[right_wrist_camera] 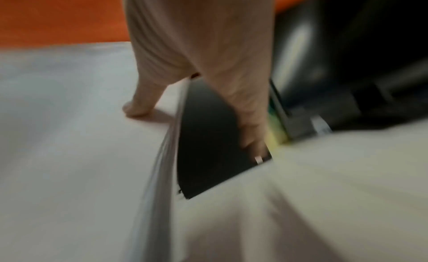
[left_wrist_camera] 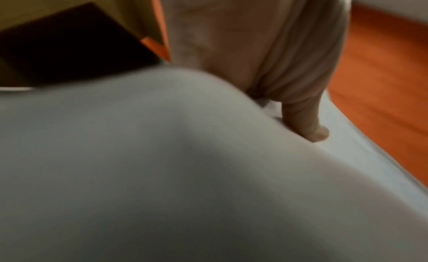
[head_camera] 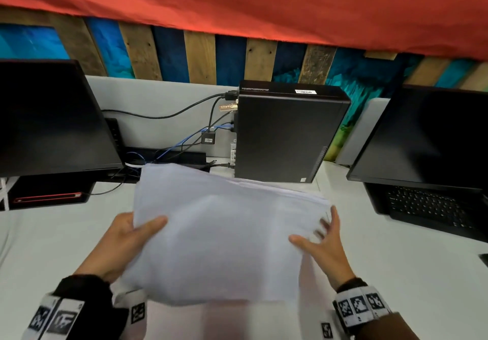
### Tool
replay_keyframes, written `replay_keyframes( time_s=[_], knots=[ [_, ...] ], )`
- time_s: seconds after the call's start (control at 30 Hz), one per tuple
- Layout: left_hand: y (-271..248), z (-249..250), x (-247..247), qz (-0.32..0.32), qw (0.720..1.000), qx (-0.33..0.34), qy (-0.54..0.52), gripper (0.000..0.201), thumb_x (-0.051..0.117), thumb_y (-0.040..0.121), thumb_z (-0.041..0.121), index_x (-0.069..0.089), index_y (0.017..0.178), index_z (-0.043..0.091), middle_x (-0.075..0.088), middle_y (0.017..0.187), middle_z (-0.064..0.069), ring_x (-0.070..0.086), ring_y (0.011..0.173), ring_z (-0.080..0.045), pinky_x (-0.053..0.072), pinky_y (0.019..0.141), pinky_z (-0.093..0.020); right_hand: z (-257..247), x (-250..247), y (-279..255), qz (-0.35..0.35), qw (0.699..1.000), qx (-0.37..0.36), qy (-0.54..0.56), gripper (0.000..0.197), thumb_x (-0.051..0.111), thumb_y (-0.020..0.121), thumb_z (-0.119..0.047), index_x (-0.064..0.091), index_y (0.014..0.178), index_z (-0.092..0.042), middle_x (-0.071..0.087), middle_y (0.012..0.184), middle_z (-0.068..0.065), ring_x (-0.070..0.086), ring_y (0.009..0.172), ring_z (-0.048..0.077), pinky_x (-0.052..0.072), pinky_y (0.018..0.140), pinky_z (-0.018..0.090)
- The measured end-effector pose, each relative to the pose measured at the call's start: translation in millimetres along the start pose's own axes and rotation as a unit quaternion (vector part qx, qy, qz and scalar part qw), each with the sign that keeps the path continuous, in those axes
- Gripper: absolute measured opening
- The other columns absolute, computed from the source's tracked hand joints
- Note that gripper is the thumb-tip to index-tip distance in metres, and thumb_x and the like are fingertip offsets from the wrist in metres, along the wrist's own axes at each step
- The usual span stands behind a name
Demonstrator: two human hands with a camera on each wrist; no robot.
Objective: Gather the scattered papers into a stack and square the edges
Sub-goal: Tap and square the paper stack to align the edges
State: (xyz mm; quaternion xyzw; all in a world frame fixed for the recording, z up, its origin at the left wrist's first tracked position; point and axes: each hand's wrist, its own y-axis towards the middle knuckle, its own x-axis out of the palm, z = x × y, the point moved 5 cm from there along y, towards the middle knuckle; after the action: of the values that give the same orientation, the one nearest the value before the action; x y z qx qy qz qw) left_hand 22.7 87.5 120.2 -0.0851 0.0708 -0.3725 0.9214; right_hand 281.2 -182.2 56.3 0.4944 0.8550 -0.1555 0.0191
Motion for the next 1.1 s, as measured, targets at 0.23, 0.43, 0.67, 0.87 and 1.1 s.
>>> replay_keyframes(
  time_s=[0.23,0.43,0.67,0.87,1.1],
  knots=[
    [2.5,-38.9,9.0,0.081,0.995,-0.032,0.043,0.014,0.066,0.088,0.012,0.074,0.076,0.009,0.079,0.080,-0.008,0.074,0.065,-0.014,0.056,0.056,-0.025,-23.7,12.6,-10.0,-0.116,0.992,0.018,0.049,0.065,0.089,0.053,-0.036,0.069,0.107,-0.006,0.075,0.105,0.013,0.073,0.092,0.027,0.057,0.084,0.044],
    [4.5,45.6,13.6,0.096,0.976,0.186,-0.059,0.027,0.062,0.084,0.002,0.065,0.091,0.028,0.074,0.078,0.028,0.068,0.075,0.012,0.053,0.065,-0.006,-134.7,-12.4,-39.5,-0.037,0.961,-0.246,0.117,0.039,0.067,0.079,0.005,0.066,0.103,-0.026,0.075,0.098,-0.018,0.069,0.095,0.004,0.054,0.074,0.014],
    [32.1,-87.8,21.5,0.046,0.996,-0.075,-0.030,0.064,0.094,0.033,0.024,0.070,0.092,0.012,0.073,0.105,-0.021,0.074,0.075,-0.011,0.061,0.061,-0.027,10.5,23.7,-16.3,-0.027,0.999,0.011,0.034,0.031,0.083,0.066,-0.011,0.073,0.096,-0.013,0.078,0.086,0.000,0.073,0.077,0.014,0.056,0.058,0.022],
    [47.3,-60.7,26.0,0.120,0.992,0.002,-0.030,0.028,0.077,0.073,-0.004,0.066,0.080,0.020,0.074,0.098,-0.013,0.071,0.068,0.000,0.058,0.057,-0.015,-15.2,27.2,-6.2,0.038,0.999,-0.018,0.025,0.015,0.076,0.075,-0.005,0.070,0.078,-0.019,0.076,0.089,0.012,0.069,0.072,0.025,0.058,0.064,0.031],
    [40.4,15.3,15.9,0.122,0.978,0.157,-0.068,0.032,0.077,0.070,-0.002,0.067,0.085,0.025,0.073,0.069,0.027,0.067,0.068,0.012,0.054,0.066,-0.009,-104.9,-1.0,-30.9,0.036,0.971,-0.225,0.072,0.032,0.071,0.077,0.002,0.067,0.096,-0.024,0.074,0.084,-0.026,0.067,0.081,-0.006,0.049,0.068,0.007]
  ],
)
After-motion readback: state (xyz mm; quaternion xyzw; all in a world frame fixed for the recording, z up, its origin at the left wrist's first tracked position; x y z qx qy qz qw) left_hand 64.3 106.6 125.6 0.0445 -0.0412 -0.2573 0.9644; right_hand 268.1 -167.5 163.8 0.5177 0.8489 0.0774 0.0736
